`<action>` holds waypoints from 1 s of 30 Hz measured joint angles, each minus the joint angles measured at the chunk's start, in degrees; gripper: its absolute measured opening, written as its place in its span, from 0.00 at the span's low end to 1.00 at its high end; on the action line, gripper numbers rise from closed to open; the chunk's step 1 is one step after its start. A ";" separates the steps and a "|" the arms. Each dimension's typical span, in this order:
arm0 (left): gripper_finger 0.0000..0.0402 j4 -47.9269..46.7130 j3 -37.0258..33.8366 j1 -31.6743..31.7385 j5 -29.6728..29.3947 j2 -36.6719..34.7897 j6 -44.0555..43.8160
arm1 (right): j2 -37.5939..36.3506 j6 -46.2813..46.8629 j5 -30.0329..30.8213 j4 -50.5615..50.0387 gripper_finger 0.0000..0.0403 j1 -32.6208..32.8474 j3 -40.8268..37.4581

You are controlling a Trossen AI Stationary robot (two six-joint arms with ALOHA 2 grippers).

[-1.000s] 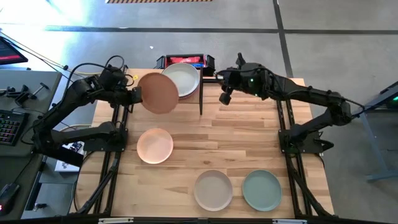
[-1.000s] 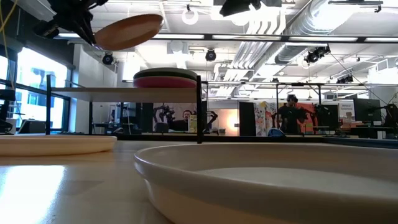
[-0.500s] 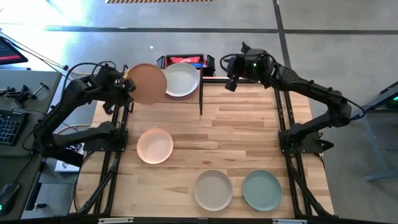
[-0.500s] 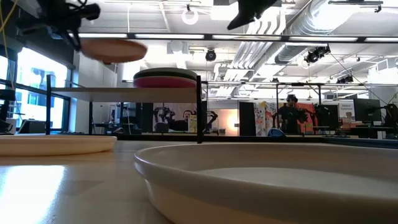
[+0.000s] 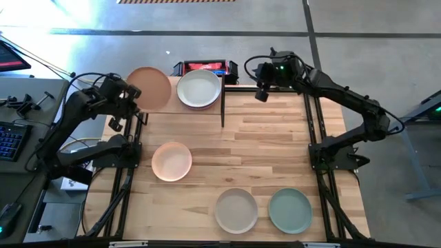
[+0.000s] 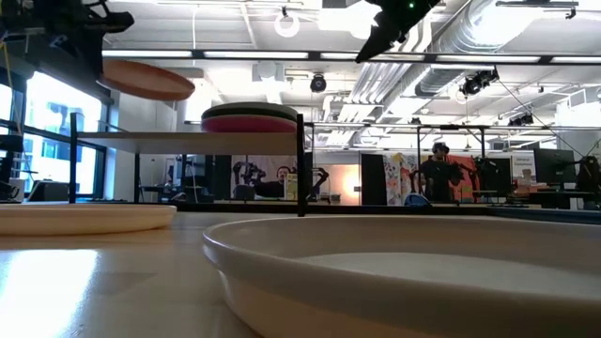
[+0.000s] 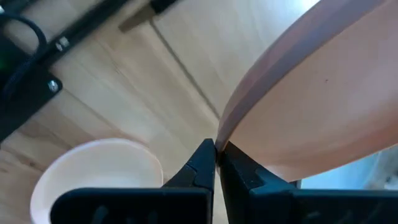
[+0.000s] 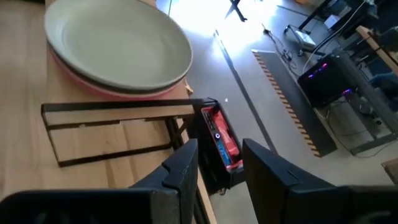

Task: Place and stack plates onto a shelf
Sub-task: Put the orange plate on the shelf

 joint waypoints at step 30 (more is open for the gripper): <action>0.00 4.06 0.00 2.04 -1.86 15.62 3.96 | 0.00 -0.83 -0.09 -2.42 0.27 0.02 0.00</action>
